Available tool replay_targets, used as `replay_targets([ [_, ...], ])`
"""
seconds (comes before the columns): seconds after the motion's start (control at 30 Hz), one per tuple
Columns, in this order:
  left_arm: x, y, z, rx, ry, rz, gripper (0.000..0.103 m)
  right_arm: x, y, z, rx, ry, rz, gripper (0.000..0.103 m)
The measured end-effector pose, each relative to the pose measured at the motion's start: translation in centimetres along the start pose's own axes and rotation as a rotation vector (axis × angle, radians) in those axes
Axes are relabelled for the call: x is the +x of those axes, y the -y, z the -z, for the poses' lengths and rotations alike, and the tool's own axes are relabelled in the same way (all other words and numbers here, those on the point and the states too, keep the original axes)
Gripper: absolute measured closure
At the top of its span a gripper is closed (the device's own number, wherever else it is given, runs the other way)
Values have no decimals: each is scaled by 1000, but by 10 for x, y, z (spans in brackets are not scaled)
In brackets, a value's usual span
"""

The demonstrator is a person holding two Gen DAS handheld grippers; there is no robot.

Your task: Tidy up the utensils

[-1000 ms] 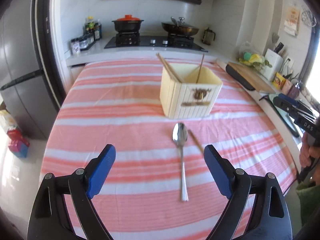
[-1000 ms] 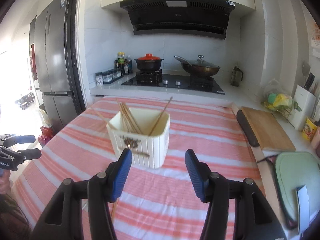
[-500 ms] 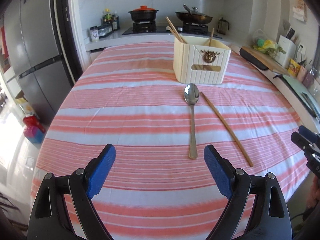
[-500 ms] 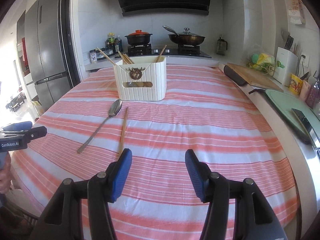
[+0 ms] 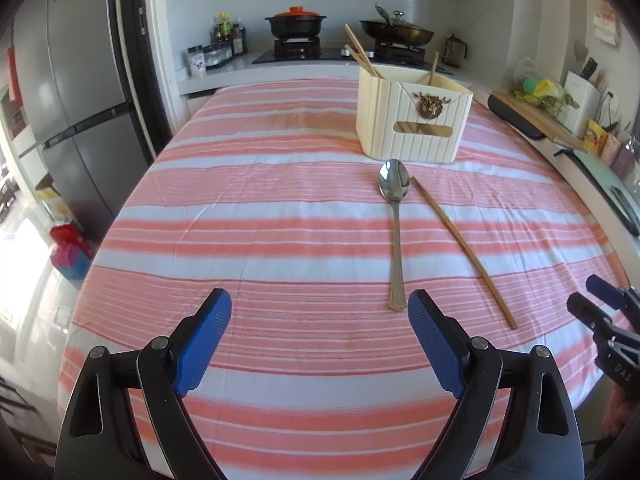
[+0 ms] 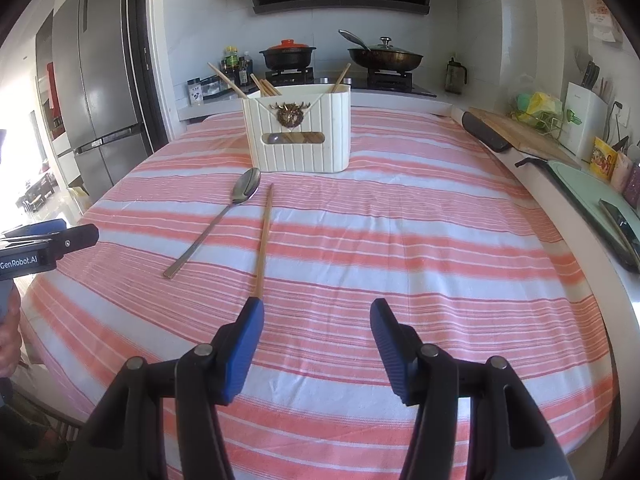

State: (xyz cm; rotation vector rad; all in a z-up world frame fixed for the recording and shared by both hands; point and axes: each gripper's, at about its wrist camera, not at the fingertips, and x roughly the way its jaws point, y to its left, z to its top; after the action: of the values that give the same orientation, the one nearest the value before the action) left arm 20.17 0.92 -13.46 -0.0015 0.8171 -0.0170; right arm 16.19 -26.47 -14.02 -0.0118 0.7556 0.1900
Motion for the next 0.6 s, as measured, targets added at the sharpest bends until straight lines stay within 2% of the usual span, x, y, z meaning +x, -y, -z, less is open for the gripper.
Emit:
replay_targets([
  [0.17,14,-6,12,-18,-48,1,12,11,-6,1,-17,-36,-8,47],
  [0.3,20,-9,18,-22,-75,-2,12,26,-16,-14,-61,-62,-29,47],
  [0.5,17,-8,20,-18,-81,-9,12,78,-40,-46,-126,-132,-63,47],
  [0.6,18,-10,22,-11,-91,-20,12,111,-48,-55,-136,-195,-76,48],
])
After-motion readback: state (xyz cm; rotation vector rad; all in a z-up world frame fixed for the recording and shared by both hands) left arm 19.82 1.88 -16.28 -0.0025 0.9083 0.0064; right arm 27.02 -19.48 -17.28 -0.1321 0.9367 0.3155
